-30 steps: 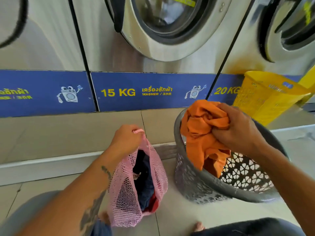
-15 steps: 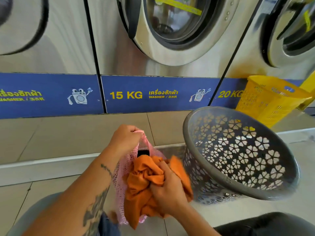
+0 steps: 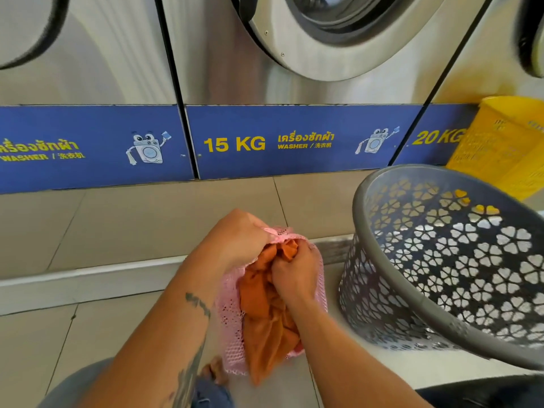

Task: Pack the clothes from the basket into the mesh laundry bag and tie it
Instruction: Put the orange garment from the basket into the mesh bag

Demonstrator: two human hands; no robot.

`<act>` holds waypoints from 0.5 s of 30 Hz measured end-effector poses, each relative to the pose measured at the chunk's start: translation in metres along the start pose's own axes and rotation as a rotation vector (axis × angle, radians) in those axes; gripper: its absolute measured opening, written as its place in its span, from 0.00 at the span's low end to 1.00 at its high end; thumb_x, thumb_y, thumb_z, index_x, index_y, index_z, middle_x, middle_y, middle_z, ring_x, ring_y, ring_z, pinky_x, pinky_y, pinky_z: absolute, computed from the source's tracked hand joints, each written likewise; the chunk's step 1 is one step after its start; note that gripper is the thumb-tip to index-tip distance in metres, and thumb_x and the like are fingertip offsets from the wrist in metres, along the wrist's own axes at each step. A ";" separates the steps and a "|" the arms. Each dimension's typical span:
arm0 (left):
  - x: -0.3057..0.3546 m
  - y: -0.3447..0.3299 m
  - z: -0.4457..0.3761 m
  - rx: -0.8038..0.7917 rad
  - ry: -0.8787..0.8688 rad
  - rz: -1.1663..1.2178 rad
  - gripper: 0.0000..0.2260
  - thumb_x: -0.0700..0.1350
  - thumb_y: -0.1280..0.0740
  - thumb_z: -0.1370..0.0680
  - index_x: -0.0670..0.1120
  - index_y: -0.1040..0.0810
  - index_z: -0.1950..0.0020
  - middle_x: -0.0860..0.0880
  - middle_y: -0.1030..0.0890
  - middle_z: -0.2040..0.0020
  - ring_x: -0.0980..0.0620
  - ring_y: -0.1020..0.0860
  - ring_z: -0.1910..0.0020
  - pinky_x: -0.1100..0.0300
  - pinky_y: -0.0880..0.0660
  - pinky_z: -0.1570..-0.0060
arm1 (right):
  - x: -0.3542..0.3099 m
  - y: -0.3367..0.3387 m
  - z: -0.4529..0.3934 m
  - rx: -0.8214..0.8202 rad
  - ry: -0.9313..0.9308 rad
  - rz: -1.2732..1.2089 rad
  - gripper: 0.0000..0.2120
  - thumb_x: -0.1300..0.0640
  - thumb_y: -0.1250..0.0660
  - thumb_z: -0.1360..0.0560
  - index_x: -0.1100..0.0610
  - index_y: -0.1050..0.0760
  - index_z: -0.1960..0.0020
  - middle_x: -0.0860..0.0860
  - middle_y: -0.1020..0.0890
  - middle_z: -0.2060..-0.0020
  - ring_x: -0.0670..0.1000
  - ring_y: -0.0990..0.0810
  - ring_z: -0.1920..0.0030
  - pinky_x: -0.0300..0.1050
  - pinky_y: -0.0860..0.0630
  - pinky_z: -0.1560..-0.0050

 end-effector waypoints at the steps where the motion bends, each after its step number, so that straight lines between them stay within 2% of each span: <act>1: 0.000 0.001 -0.001 -0.019 0.001 0.005 0.06 0.46 0.30 0.25 0.48 0.13 0.54 0.49 0.14 0.56 0.48 0.18 0.52 0.51 0.22 0.48 | 0.011 -0.001 -0.008 0.013 -0.039 0.066 0.16 0.52 0.43 0.38 0.53 0.23 0.55 0.52 0.18 0.55 0.55 0.19 0.56 0.52 0.18 0.56; 3: 0.001 -0.002 -0.005 -0.058 0.000 0.007 0.07 0.46 0.29 0.25 0.49 0.13 0.50 0.52 0.14 0.53 0.50 0.18 0.50 0.54 0.23 0.45 | 0.025 0.000 -0.022 0.029 -0.156 0.100 0.17 0.51 0.42 0.35 0.54 0.20 0.52 0.54 0.17 0.52 0.57 0.18 0.55 0.48 0.20 0.55; 5: 0.004 -0.008 -0.008 -0.072 -0.015 0.037 0.07 0.47 0.29 0.24 0.51 0.14 0.49 0.52 0.14 0.52 0.51 0.18 0.49 0.54 0.23 0.45 | 0.027 -0.005 -0.029 0.056 -0.241 0.024 0.15 0.52 0.39 0.29 0.55 0.19 0.48 0.54 0.17 0.51 0.59 0.17 0.52 0.48 0.21 0.53; 7: 0.009 -0.011 -0.014 -0.023 -0.037 0.095 0.07 0.47 0.30 0.24 0.52 0.14 0.50 0.55 0.14 0.53 0.54 0.18 0.51 0.59 0.23 0.51 | 0.016 -0.017 -0.031 0.033 -0.151 -0.076 0.20 0.47 0.38 0.28 0.55 0.23 0.40 0.55 0.17 0.47 0.59 0.18 0.45 0.54 0.20 0.44; 8: 0.011 -0.010 -0.018 0.027 -0.042 0.123 0.06 0.46 0.30 0.24 0.52 0.14 0.51 0.56 0.15 0.54 0.56 0.19 0.52 0.62 0.26 0.55 | 0.015 -0.029 -0.028 -0.036 -0.068 -0.075 0.26 0.43 0.40 0.28 0.52 0.28 0.33 0.54 0.20 0.41 0.57 0.21 0.40 0.56 0.24 0.37; 9: 0.012 -0.007 -0.022 0.086 -0.041 0.147 0.06 0.46 0.31 0.24 0.53 0.14 0.53 0.57 0.15 0.55 0.57 0.20 0.53 0.65 0.27 0.58 | 0.016 -0.041 -0.020 -0.186 0.005 -0.028 0.31 0.40 0.42 0.27 0.49 0.35 0.26 0.53 0.25 0.34 0.55 0.25 0.34 0.56 0.29 0.30; 11: 0.014 -0.002 -0.026 0.186 -0.045 0.192 0.09 0.44 0.33 0.24 0.54 0.15 0.58 0.59 0.16 0.57 0.58 0.20 0.55 0.68 0.29 0.61 | 0.040 -0.062 -0.005 -0.552 0.141 0.318 0.39 0.35 0.47 0.27 0.47 0.51 0.20 0.55 0.35 0.24 0.60 0.35 0.26 0.60 0.39 0.24; 12: 0.014 0.000 -0.028 0.225 -0.050 0.213 0.09 0.43 0.34 0.25 0.54 0.14 0.58 0.59 0.16 0.57 0.58 0.21 0.54 0.69 0.30 0.61 | 0.060 -0.068 -0.004 -0.698 0.200 0.533 0.41 0.32 0.48 0.28 0.45 0.56 0.20 0.57 0.37 0.23 0.63 0.36 0.25 0.62 0.40 0.24; 13: 0.013 0.002 -0.028 0.251 -0.055 0.229 0.10 0.43 0.34 0.24 0.53 0.14 0.56 0.59 0.16 0.55 0.59 0.21 0.53 0.69 0.31 0.62 | 0.071 -0.065 0.000 -0.807 0.231 0.695 0.42 0.31 0.46 0.30 0.43 0.56 0.20 0.58 0.36 0.23 0.64 0.36 0.25 0.63 0.40 0.25; 15: 0.012 0.003 -0.028 0.281 -0.068 0.231 0.10 0.42 0.35 0.23 0.52 0.14 0.53 0.58 0.17 0.53 0.61 0.22 0.54 0.70 0.34 0.64 | 0.080 -0.057 0.001 -0.899 0.247 0.709 0.40 0.32 0.42 0.31 0.40 0.49 0.22 0.56 0.32 0.25 0.63 0.32 0.27 0.62 0.38 0.26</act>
Point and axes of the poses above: each hand's wrist, its own z-axis away from the middle knuckle, its own y-axis out of the back of the hand, x = y × z, the point moved 3 cm from there along -z, towards the middle knuckle
